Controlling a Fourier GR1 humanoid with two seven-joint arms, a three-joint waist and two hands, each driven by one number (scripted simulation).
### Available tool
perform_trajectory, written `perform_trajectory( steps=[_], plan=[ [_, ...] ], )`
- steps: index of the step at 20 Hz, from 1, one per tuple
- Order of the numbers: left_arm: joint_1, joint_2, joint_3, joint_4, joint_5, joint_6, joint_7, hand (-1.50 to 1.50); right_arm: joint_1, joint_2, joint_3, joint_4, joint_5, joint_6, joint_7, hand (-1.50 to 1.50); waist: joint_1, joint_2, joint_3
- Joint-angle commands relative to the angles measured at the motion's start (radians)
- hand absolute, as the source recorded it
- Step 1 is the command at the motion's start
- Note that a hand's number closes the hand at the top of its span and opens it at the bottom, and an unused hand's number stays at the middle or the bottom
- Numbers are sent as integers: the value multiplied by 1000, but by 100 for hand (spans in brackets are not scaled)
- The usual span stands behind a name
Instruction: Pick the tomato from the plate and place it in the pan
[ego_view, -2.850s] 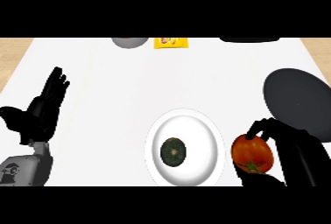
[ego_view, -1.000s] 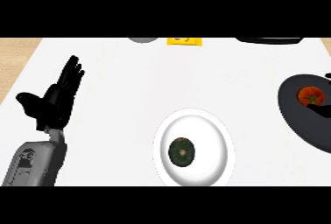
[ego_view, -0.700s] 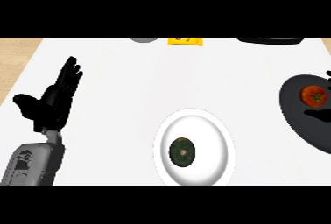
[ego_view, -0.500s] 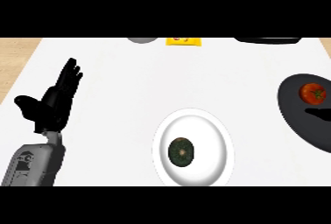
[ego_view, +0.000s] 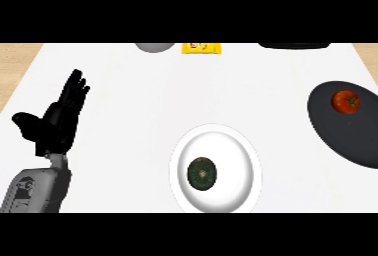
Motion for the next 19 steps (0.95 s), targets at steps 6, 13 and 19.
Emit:
perform_trajectory(
  steps=[6, 13, 19],
  plan=[
    [-3, 9, 28, 13, 1, 9, 15, 0, 232, -105, -13, -49, -97, 353, -167, -150, -35, -12, -4],
    [32, -6, 17, -1, -9, 11, -7, 0, 364, -118, -16, -148, -182, 429, -161, -150, -46, -14, -6],
    [15, -28, -11, -23, -38, 38, 20, 0, 489, -84, 20, -279, -228, 412, -146, -150, -39, -13, -5]
  ],
)
